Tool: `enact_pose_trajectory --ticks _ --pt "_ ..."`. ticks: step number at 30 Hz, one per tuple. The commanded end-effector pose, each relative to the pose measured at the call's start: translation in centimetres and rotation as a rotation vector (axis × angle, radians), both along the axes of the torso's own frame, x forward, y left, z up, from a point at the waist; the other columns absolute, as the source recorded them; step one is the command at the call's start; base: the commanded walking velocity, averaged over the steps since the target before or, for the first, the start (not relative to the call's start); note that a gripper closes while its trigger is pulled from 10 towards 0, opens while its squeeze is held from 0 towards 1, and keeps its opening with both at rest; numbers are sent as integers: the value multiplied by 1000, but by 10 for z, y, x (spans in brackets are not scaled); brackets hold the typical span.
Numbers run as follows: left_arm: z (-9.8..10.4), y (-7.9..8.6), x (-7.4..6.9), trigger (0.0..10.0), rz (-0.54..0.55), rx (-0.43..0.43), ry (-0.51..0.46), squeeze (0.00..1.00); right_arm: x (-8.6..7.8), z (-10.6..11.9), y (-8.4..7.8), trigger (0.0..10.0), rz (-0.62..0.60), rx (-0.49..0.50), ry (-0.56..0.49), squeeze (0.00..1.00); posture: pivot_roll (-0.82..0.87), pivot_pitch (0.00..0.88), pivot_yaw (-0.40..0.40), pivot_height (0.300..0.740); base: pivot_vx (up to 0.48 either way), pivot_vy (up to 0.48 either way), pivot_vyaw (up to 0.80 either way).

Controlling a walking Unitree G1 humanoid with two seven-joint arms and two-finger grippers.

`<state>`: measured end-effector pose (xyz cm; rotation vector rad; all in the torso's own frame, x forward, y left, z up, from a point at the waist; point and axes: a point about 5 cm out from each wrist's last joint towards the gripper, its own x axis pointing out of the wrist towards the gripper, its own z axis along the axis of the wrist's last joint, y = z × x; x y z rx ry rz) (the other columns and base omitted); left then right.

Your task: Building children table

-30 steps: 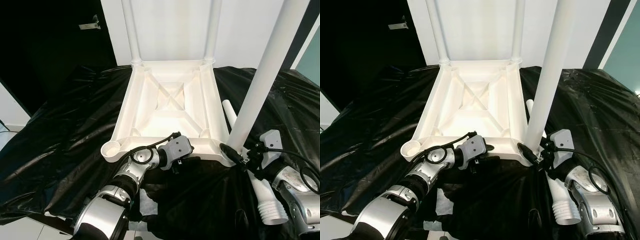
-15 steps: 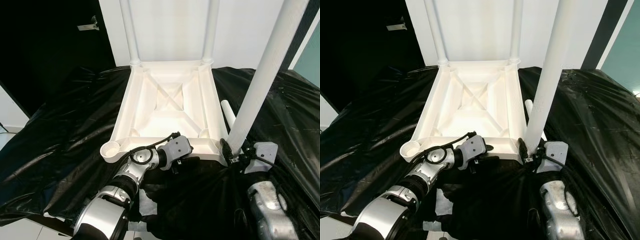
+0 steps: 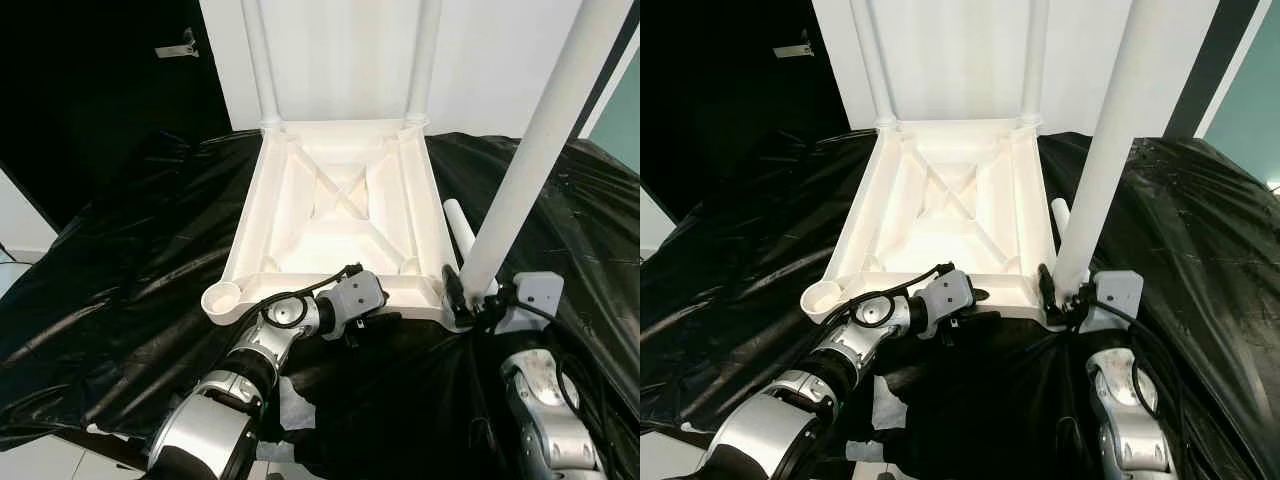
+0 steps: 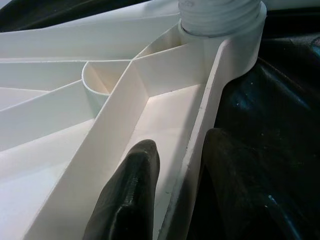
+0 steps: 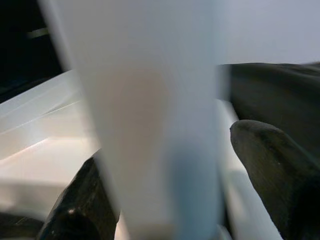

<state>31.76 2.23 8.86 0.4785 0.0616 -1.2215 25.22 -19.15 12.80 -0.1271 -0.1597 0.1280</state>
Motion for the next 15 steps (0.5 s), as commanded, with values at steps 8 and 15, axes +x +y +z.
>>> enact_pose_trajectory --ticks 8,15 --pt "-23 3 -6 10000 130 19 49 0 8 5 -14 0 224 -114 74 0 -69 0 -12 740 0 0 0" --pt "-23 4 -7 10000 136 16 51 0 8 5 -23 0 215 -95 100 0 -62 0 -16 740 0 0 0"
